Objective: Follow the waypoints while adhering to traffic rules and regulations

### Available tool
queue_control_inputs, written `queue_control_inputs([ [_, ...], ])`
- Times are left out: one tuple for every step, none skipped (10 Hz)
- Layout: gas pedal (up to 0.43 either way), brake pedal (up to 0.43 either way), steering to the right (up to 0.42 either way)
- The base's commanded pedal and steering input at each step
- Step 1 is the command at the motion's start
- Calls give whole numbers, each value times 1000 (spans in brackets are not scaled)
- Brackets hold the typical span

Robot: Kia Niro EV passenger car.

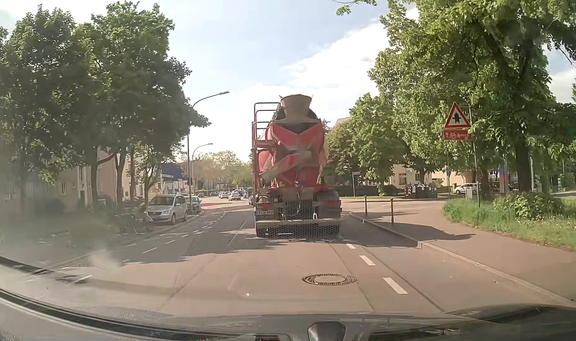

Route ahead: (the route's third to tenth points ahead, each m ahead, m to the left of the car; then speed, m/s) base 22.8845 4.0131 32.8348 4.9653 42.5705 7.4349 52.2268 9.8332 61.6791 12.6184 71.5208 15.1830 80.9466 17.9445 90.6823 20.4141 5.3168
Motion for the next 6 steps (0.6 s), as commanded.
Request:
queue_control_inputs([
  [20,0,1],
  [8,0,3],
  [8,0,3],
  [8,0,3],
  [8,0,3],
  [8,0,5],
])
